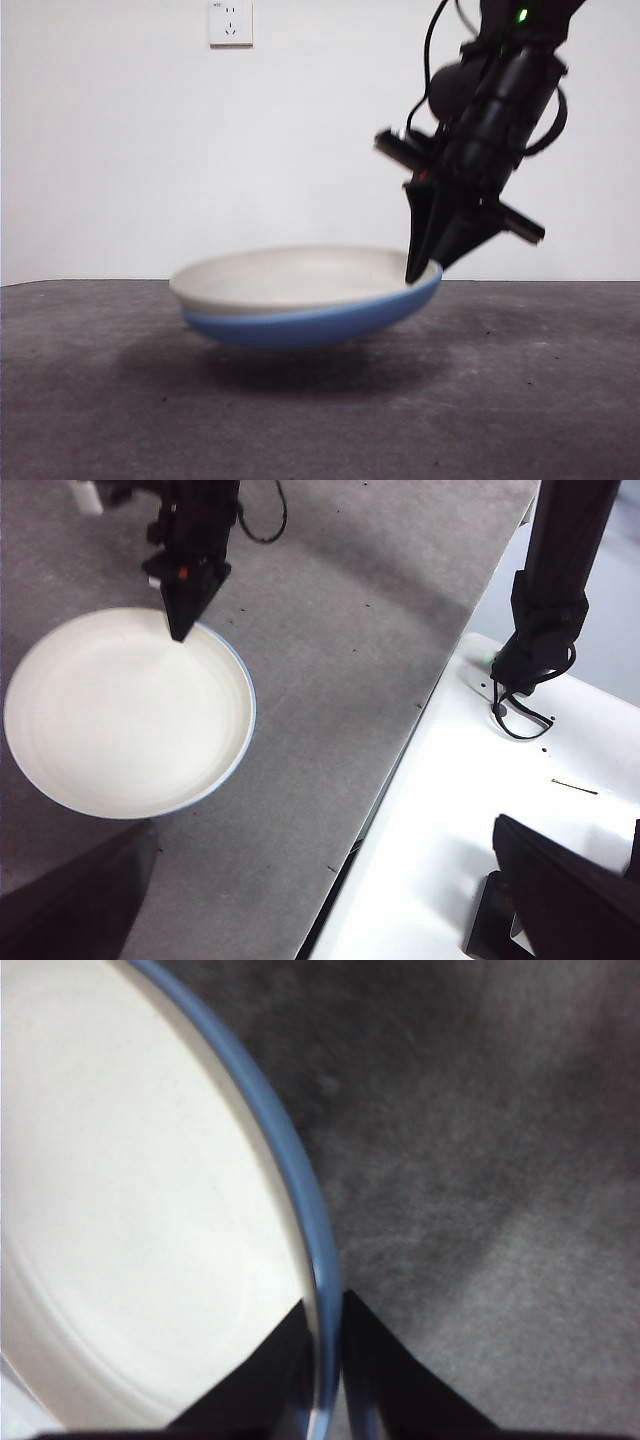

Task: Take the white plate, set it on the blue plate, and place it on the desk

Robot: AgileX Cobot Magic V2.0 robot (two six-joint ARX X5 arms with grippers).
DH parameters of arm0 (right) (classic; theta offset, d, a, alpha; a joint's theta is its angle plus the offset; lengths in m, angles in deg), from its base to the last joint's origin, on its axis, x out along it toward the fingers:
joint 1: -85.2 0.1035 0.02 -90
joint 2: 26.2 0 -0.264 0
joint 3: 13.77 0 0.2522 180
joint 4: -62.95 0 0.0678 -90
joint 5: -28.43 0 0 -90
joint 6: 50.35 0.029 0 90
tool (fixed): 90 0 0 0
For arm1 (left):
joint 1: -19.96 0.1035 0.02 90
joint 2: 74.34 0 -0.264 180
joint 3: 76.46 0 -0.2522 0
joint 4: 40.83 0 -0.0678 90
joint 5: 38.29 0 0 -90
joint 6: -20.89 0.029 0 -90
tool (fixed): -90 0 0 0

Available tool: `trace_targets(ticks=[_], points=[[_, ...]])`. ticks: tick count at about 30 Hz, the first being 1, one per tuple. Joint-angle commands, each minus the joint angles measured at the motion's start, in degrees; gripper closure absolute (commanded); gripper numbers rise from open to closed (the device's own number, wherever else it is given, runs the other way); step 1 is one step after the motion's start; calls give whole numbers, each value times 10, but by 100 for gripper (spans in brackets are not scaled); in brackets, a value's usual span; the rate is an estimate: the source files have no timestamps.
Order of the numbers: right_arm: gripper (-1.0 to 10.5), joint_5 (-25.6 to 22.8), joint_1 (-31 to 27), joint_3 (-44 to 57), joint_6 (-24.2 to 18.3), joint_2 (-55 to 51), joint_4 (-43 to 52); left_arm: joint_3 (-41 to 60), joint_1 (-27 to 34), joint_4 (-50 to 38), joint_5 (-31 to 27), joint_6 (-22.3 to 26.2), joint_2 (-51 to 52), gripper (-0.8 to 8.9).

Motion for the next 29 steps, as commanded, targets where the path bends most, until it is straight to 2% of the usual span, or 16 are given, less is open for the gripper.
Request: trace_targets(ticks=[1, 13, 22, 29], points=[[941, 12, 4, -17, 1, 30, -1, -6, -5, -5, 1, 1, -4, 184], [934, 17, 4, -17, -25, 72, 1, -6, -5, -4, 1, 0, -4, 184], [567, -17, -6, -18, -29, 60, -25, -6, -5, -4, 1, 0, -4, 184], [332, -62, -18, -18, -30, -27, -66, -6, -5, -4, 1, -1, -4, 184]])
